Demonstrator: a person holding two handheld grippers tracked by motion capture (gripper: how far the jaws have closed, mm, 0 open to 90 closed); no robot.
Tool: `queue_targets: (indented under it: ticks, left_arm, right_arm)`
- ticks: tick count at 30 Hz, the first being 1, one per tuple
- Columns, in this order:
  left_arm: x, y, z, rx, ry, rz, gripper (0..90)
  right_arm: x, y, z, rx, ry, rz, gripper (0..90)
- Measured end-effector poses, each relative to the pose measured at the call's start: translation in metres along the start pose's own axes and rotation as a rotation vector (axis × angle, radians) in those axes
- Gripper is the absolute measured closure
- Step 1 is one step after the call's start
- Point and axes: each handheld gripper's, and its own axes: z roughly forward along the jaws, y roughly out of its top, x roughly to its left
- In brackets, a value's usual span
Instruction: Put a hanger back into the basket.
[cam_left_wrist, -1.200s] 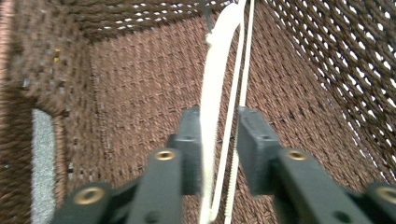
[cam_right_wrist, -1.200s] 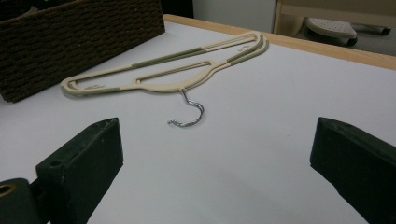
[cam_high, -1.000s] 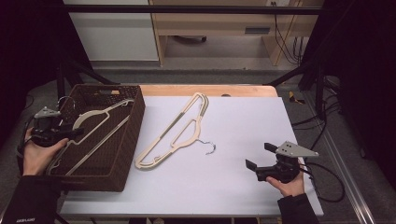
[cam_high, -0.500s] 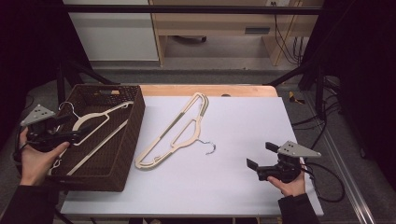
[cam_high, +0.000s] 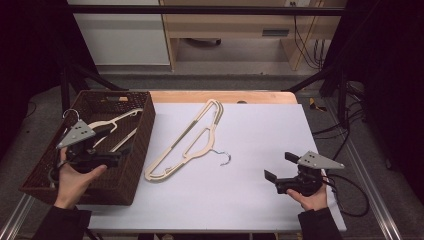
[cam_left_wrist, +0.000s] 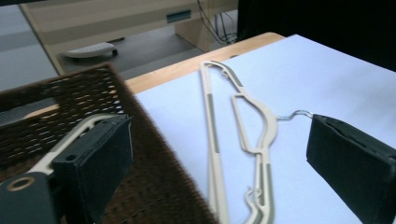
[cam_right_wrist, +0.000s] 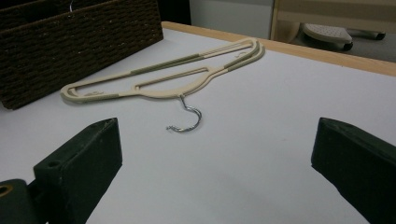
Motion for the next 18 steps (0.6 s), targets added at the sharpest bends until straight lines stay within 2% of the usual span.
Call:
queue_targets:
  ticks: [5, 9, 16, 18]
  left_arm:
    - [-0.020, 0.005, 0.016, 0.023, -0.045, 0.039, 5.7]
    - [-0.034, 0.006, 0.030, 0.040, -0.083, 0.044, 5.6]
    - [-0.059, 0.005, 0.057, 0.104, -0.140, 0.080, 6.1]
    - [-0.066, 0.004, 0.069, 0.139, -0.153, 0.095, 6.8]
  right_arm:
    - [0.000, 0.001, 0.000, -0.002, 0.003, 0.003, 1.9]
    - [0.000, 0.001, -0.001, -0.007, 0.001, 0.003, 1.8]
    - [0.001, 0.001, -0.001, -0.001, 0.001, -0.001, 1.6]
    - [0.001, 0.001, -0.001, -0.005, 0.004, -0.001, 1.6]
